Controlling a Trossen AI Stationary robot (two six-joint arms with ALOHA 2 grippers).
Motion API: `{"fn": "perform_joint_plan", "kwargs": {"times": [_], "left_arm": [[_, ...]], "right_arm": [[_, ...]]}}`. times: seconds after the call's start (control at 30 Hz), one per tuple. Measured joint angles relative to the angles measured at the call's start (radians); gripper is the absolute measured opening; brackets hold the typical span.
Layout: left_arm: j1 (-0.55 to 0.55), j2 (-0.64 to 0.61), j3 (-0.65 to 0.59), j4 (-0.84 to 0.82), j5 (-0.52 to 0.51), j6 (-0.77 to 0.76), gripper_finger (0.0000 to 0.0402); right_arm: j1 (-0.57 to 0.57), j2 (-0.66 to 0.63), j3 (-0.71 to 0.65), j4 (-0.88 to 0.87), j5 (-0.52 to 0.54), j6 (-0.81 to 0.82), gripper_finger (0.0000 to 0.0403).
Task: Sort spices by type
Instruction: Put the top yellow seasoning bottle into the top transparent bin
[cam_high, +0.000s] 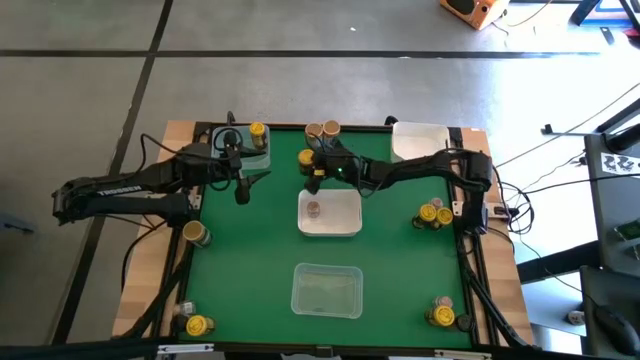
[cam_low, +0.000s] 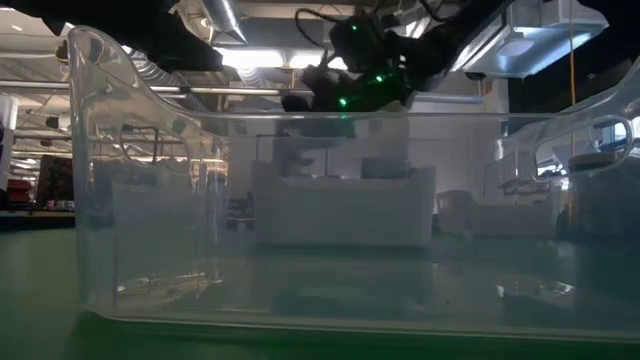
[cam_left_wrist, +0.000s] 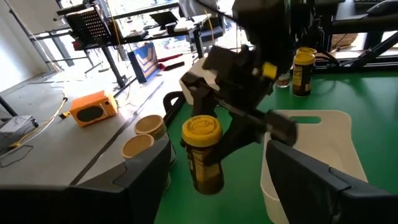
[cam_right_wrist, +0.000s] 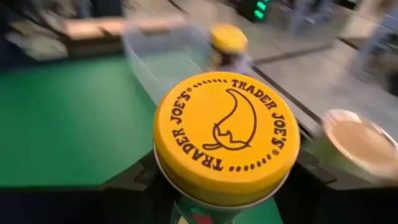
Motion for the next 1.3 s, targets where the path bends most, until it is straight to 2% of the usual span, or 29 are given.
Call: {"fn": "perform_joint_plan", "kwargs": {"times": [0.3, 0.53, 0.8, 1.03, 1.3], "left_arm": [[0.000, 0.019, 0.000, 0.005, 0.000, 0.000, 0.0263], [0.000, 0.039, 0.000, 0.000, 0.000, 0.000, 0.0263], [0.000, 0.038, 0.000, 0.020, -0.005, 0.000, 0.0263], [0.000, 0.039, 0.000, 0.027, -0.007, -0.006, 0.0263], [0.000, 0.038, 0.000, 0.026, -0.009, -0.007, 0.0263]], "right_arm": [[0.041, 0.109, 0.192, -0.027, -0.125, -0.008, 0.0207], [0.075, 0.207, 0.299, -0.041, -0.145, -0.009, 0.0213], [0.096, 0.281, 0.324, -0.046, -0.180, 0.020, 0.0207], [0.096, 0.284, 0.325, -0.128, -0.188, 0.024, 0.0214], [0.096, 0.304, 0.324, -0.143, -0.226, 0.040, 0.0216]]}}
